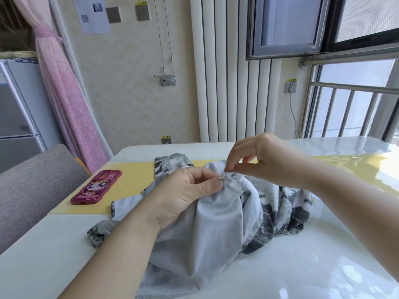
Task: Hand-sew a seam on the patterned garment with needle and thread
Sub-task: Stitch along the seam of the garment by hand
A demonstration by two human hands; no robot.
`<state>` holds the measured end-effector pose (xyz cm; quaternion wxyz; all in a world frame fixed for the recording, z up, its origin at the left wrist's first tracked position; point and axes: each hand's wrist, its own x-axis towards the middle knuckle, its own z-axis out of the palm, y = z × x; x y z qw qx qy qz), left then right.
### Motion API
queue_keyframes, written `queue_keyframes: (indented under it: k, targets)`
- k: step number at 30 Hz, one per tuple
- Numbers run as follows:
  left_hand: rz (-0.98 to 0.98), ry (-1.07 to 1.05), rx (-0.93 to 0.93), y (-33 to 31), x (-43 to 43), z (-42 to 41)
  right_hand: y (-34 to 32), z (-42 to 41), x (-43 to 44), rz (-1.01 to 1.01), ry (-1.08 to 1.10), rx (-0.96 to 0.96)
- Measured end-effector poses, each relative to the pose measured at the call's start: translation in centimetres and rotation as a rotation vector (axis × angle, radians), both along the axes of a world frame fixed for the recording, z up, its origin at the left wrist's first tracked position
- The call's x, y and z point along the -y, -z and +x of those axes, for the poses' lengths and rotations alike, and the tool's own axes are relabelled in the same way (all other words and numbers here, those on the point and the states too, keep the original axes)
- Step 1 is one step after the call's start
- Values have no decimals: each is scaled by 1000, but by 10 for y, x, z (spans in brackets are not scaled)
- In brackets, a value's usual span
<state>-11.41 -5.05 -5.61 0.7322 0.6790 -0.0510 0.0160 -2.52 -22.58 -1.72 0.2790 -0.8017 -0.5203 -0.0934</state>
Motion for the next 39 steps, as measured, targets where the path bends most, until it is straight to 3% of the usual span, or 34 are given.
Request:
queue_keyframes:
  k: [8,15,21,26,28,32,34,35,39]
  targets:
    - [-92,10,-11,8,-2,8,-1,-12,-8,2,9,-95]
    - [-145,-153,110,9,-3,14,7,-20,-5,146,-68,-256]
    - [-59,-155,182,9,1,15,20,-16,-12,289,-3,162]
    - [31,-208,232,6,2,16,15,-21,-17,336,30,192]
    - [53,-234,218,5,1,17,10,-27,-18,411,-5,-34]
    - [76,-368,205,3,-1,20,-4,-39,-16,723,-248,-784]
    - [74,-402,190,3,-3,20,-8,-37,-12,679,-160,-906]
    - [69,-405,187,3,-3,19,-8,-35,-9,597,-75,-852]
    - [70,-406,197,1,-3,13,-1,-37,-2,49,242,-216]
